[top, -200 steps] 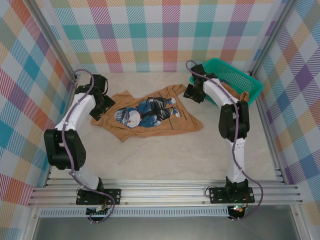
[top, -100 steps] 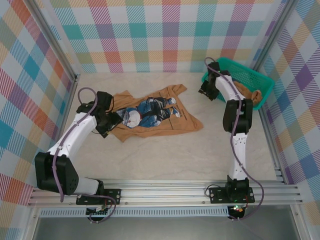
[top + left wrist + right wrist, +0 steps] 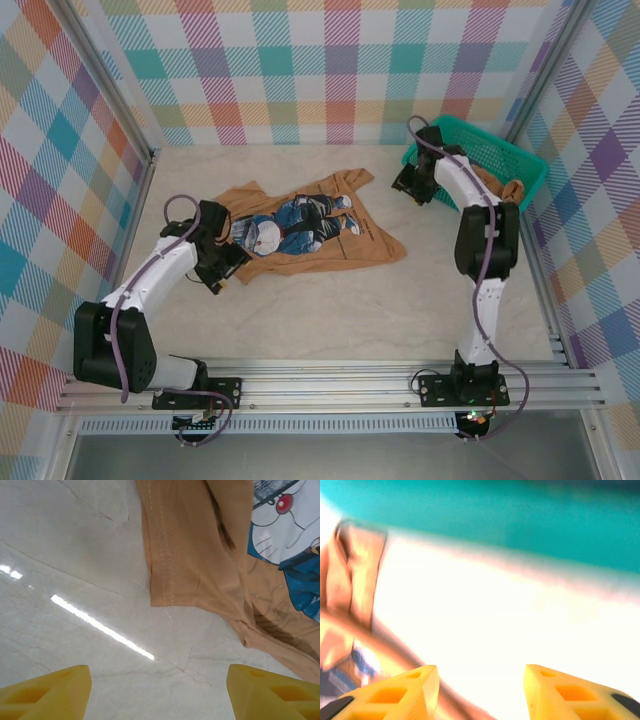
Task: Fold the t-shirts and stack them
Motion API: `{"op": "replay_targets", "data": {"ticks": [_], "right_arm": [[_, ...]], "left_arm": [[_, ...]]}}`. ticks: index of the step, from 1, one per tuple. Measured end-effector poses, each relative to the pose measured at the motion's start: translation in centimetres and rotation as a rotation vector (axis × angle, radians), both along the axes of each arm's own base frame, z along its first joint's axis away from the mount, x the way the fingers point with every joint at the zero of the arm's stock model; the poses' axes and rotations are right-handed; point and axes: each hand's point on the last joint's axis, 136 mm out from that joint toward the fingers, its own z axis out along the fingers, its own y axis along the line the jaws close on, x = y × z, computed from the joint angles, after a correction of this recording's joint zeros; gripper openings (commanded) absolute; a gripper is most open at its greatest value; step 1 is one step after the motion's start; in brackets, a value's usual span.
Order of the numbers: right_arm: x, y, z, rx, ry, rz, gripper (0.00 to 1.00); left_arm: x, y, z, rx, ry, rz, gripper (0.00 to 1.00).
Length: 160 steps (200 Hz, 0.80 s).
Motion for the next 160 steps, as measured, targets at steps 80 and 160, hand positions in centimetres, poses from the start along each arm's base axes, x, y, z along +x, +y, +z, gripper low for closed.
{"op": "replay_targets", "data": {"ticks": [80,160], "right_arm": [[-10.7,2.2,-2.6,0.091,0.097,0.05,0.43],[-12.0,0.7,-6.7,-0.007,0.19,0.033,0.35]], "left_arm": [[3.6,1.0,-5.7,-0.028,0.043,0.077,0.43],[3.7,-1.0,-6.4,0.005,0.04,0.054,0.0]]}}
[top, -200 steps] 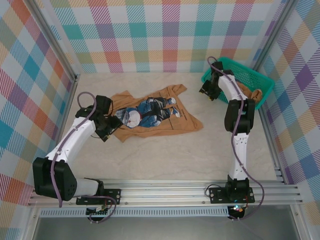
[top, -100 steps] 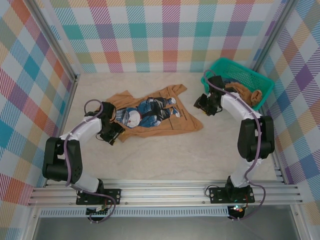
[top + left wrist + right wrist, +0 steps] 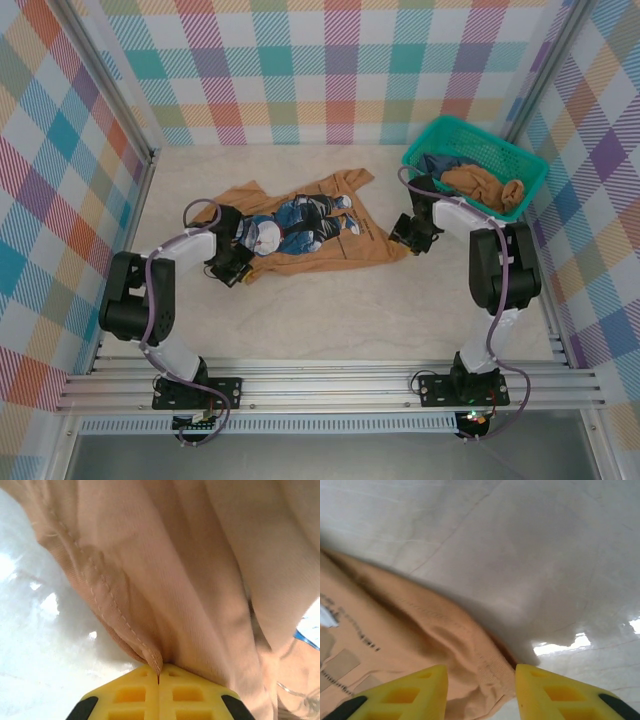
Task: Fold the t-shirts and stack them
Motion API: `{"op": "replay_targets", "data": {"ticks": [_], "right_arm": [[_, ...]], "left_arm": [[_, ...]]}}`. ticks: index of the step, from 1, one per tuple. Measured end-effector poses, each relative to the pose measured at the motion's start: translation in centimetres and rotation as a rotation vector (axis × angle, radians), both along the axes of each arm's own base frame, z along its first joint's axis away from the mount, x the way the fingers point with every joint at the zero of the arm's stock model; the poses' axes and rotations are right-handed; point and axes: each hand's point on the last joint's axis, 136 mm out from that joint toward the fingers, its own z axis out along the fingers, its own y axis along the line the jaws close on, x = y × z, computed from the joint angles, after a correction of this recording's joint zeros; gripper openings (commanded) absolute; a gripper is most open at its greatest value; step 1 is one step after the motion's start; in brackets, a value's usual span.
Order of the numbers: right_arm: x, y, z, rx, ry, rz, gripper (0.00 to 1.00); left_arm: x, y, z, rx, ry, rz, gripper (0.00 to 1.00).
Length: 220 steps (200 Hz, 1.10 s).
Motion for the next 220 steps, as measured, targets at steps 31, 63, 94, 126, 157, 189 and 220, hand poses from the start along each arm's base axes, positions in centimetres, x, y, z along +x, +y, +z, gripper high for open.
{"op": "replay_targets", "data": {"ticks": [31,63,94,126,157,189,220], "right_arm": [[-0.9,-1.1,-0.6,-0.059,0.035,-0.009,0.35],[-1.9,-1.5,-0.2,-0.069,0.039,-0.011,0.35],[-2.8,-1.1,-0.7,-0.052,0.063,-0.021,0.33],[-2.7,-0.8,-1.2,-0.031,0.075,-0.047,0.23],[-2.7,-0.8,-1.8,-0.031,0.089,-0.062,0.0],[-2.1,-1.1,-1.7,-0.054,0.073,-0.066,0.0],[-1.7,-1.5,-1.6,-0.086,0.062,-0.037,0.0]], "left_arm": [[-1.4,-0.1,3.8,0.0,-0.051,0.037,0.0],[-3.9,-0.7,6.6,-0.042,-0.081,0.084,0.0],[-7.2,-1.5,5.3,-0.072,0.007,0.124,0.0],[-9.5,-3.9,4.0,-0.122,0.094,0.12,0.0],[-11.1,-7.9,3.1,-0.163,0.189,0.014,0.42],[-11.2,-8.9,4.5,-0.168,0.209,-0.043,0.65],[-11.5,-6.5,6.6,-0.102,0.17,-0.09,0.53]]}}
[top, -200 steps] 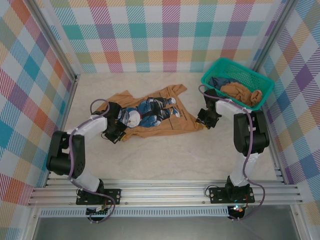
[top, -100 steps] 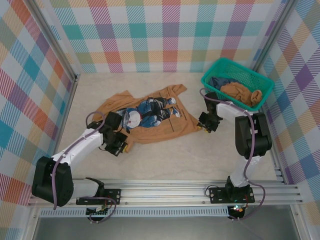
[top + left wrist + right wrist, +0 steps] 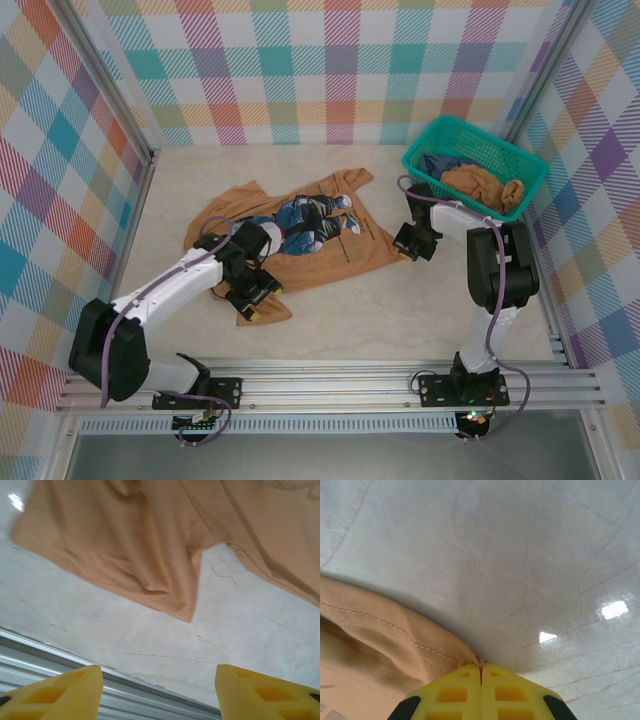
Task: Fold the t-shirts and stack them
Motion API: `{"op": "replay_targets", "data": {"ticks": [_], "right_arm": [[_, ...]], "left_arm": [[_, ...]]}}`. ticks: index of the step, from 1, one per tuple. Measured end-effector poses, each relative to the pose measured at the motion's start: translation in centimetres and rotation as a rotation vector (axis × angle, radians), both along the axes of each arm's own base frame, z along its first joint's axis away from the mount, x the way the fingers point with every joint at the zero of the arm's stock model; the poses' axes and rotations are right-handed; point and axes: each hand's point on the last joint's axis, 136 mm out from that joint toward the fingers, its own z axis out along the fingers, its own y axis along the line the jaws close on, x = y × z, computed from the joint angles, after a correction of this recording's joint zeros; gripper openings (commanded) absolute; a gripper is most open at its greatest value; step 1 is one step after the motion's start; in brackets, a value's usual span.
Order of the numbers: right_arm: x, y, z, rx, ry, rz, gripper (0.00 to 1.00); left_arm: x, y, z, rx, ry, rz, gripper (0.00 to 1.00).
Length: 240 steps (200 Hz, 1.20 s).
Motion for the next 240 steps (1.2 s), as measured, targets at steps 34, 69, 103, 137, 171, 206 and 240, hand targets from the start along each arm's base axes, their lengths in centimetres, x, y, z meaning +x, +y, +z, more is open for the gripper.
{"op": "replay_targets", "data": {"ticks": [34,69,103,137,171,206,240], "right_arm": [[0.0,0.0,0.0,-0.004,-0.001,0.029,0.0],[0.0,0.1,0.0,-0.003,-0.002,0.044,0.0],[-0.1,0.2,0.0,0.003,0.0,0.057,0.0],[-0.2,0.3,0.0,0.01,0.003,0.061,0.0],[-0.2,0.4,0.0,0.018,0.004,0.062,0.0],[-0.1,0.6,0.9,0.029,-0.017,0.063,0.0],[0.8,1.4,5.1,0.06,-0.133,0.079,0.0]], "left_arm": [[-1.5,4.8,-1.7,0.112,0.033,0.019,0.4],[-2.4,6.7,-4.8,0.187,0.096,-0.038,0.46],[-1.0,6.8,-6.3,0.205,0.053,-0.095,0.43],[-1.0,7.0,-8.2,0.214,0.057,-0.122,0.34],[-1.5,7.4,-8.4,0.23,0.065,-0.118,0.0],[-0.7,8.1,-7.2,0.274,-0.016,-0.083,0.0],[3.2,9.2,1.6,0.283,-0.378,0.05,0.0]]}}
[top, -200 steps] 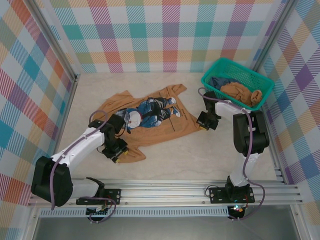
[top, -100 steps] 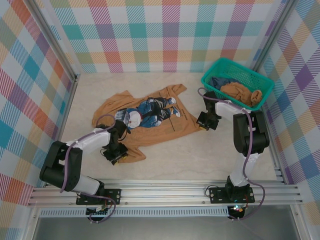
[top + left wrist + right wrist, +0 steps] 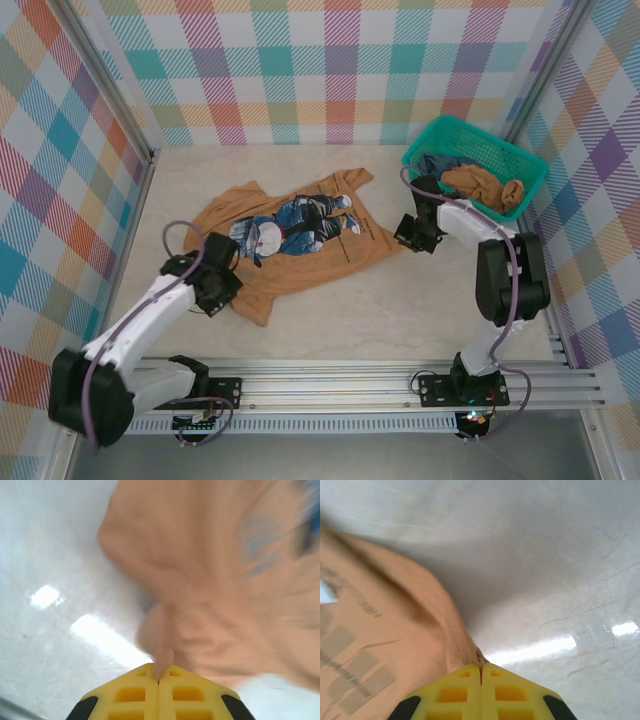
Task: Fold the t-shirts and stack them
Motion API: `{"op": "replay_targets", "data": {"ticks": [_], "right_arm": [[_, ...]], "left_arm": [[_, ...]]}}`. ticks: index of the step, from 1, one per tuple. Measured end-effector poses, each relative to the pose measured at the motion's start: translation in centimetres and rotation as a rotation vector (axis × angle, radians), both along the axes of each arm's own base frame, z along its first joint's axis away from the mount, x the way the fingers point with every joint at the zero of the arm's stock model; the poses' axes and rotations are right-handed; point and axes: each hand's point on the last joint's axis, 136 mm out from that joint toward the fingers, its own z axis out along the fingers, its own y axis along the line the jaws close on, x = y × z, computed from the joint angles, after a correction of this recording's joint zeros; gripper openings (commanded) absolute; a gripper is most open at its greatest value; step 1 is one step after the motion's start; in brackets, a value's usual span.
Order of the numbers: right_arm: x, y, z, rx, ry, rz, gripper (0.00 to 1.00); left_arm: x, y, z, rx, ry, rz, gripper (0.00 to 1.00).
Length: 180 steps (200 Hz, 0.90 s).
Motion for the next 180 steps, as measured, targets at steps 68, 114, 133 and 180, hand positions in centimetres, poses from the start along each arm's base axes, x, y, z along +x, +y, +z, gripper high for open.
{"op": "replay_targets", "data": {"ticks": [68,114,133,180], "right_arm": [[5.0,3.8,19.4,0.146,-0.518,0.09,0.0],[2.3,4.5,32.8,0.245,-0.879,0.17,0.0],[-0.3,4.1,36.8,0.275,-0.988,0.194,0.0],[-5.7,3.2,44.9,0.35,-1.186,0.227,0.0]], "left_arm": [[8.4,1.2,21.8,0.012,-0.508,0.101,0.0],[8.9,2.6,36.0,0.038,-0.845,0.106,0.0],[7.2,3.5,40.3,0.052,-0.965,0.101,0.0],[3.2,5.0,48.0,0.037,-1.183,0.106,0.0]]}}
